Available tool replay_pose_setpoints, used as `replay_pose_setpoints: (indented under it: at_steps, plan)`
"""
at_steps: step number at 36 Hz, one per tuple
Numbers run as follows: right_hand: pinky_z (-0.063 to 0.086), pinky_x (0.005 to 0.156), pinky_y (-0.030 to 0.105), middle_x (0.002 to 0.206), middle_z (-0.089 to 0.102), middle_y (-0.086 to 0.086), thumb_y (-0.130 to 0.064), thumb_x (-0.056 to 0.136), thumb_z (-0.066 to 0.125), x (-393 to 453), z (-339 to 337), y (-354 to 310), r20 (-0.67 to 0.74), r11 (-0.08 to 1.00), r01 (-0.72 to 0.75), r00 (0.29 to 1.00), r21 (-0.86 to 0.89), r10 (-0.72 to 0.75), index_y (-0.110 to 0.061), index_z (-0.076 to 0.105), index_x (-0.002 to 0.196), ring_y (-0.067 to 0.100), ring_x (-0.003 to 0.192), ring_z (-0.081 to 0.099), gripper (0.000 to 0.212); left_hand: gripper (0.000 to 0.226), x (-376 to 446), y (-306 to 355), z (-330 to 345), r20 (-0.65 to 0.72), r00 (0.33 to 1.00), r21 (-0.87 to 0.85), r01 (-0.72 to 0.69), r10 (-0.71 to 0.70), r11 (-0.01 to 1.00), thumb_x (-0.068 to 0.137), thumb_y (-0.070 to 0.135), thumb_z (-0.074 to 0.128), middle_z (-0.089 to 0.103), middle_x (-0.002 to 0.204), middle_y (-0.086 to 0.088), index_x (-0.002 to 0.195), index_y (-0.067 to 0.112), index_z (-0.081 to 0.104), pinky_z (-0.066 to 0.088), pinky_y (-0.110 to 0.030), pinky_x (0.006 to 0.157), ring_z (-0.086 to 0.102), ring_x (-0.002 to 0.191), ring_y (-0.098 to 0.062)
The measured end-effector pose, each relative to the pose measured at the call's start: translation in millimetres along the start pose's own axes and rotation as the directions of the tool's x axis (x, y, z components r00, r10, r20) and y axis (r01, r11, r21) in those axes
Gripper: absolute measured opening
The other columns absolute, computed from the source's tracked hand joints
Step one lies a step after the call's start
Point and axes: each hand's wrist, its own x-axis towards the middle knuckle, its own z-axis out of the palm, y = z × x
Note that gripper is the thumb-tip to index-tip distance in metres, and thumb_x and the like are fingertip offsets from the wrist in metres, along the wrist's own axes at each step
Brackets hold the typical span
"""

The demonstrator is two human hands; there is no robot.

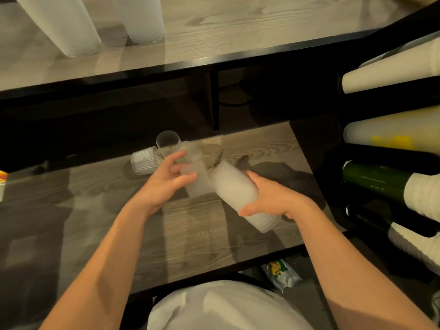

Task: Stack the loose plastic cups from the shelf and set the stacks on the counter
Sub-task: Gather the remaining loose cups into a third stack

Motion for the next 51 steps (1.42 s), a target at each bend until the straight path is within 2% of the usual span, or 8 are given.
replay_pose_setpoints:
  at_steps: [7,11,19,27,31,42,47,51]
  plan:
    - [0.048,0.102,0.040,0.137,0.050,-0.009,-0.035,0.070,0.088,6,10,-14,0.073,0.998,0.035,0.997,-0.046,-0.032,-0.037,0.020,0.156,0.013,0.120,0.052,0.110,0.047,21,7,36,0.212,0.976,0.171,-0.091,0.053,0.981,0.097,0.051,0.051,0.053,0.141,0.009,0.141,0.035,0.049,0.045,-0.039,0.108,0.052,0.128,-0.011]
    - [0.047,0.098,0.035,0.134,0.047,-0.008,-0.029,0.074,0.086,6,11,-10,-0.030,0.999,0.029,0.999,0.045,-0.028,-0.037,0.011,0.158,0.015,0.119,0.050,0.113,0.049,45,11,42,-0.216,0.940,0.329,-0.184,0.263,0.926,0.101,0.055,0.029,0.044,0.146,0.006,0.142,0.034,0.047,0.027,-0.040,0.117,0.033,0.139,-0.016]
    - [0.046,0.090,0.030,0.132,0.050,-0.008,-0.027,0.074,0.087,5,11,2,-0.071,0.988,0.012,0.998,0.155,-0.001,-0.036,0.014,0.157,0.014,0.117,0.052,0.111,0.070,83,-6,21,-0.184,0.946,0.982,0.167,0.269,0.084,0.092,0.054,0.053,0.045,0.132,-0.017,0.147,0.013,0.038,0.041,-0.045,0.100,0.042,0.121,-0.035]
    - [0.047,0.089,0.031,0.132,0.050,-0.009,-0.030,0.075,0.086,6,13,7,-0.035,0.978,-0.035,0.998,0.205,0.044,-0.035,0.016,0.158,0.013,0.116,0.052,0.108,0.037,67,-24,12,-0.170,0.960,0.871,0.040,0.223,0.490,0.090,0.056,0.058,0.038,0.117,-0.008,0.091,0.018,0.060,0.033,-0.038,0.102,0.034,0.110,-0.025]
    - [0.047,0.079,0.025,0.127,0.053,-0.012,-0.030,0.077,0.085,9,17,-1,0.012,0.977,-0.028,1.000,0.213,0.026,-0.040,0.016,0.157,0.005,0.108,0.054,0.106,0.056,52,-12,18,-0.428,0.902,0.024,0.079,-0.061,0.997,0.079,0.071,0.054,0.065,0.109,-0.011,0.091,0.016,0.060,0.048,-0.050,0.100,0.062,0.106,-0.035]
    - [0.045,0.103,0.037,0.145,0.045,0.001,-0.035,0.079,0.082,25,20,-34,0.035,0.998,-0.023,0.999,-0.051,0.025,-0.029,0.004,0.160,0.019,0.123,0.049,0.113,0.041,19,-9,25,-0.040,0.996,0.349,-0.063,0.082,0.935,0.099,0.048,0.047,0.046,0.131,-0.001,0.132,0.022,0.044,0.045,-0.030,0.094,0.049,0.119,-0.017]
    - [0.048,0.101,0.041,0.141,0.047,0.000,-0.038,0.076,0.083,35,26,-46,0.002,1.000,0.016,1.000,-0.025,-0.016,-0.036,0.006,0.159,0.020,0.119,0.051,0.113,0.059,37,-18,-22,-0.478,0.787,0.597,-0.036,0.391,0.802,0.093,0.036,0.063,0.034,0.149,-0.007,0.143,0.016,0.039,0.027,-0.038,0.115,0.027,0.139,-0.023]
    - [0.049,0.098,0.040,0.140,0.048,-0.001,-0.038,0.076,0.083,38,30,-53,0.014,0.999,0.014,1.000,-0.041,-0.013,-0.036,0.005,0.159,0.021,0.118,0.052,0.114,0.087,58,-35,-68,-0.480,0.860,0.746,0.295,0.174,0.597,0.079,0.044,0.076,0.034,0.153,-0.004,0.150,0.022,0.031,0.023,-0.043,0.119,0.025,0.142,-0.030]
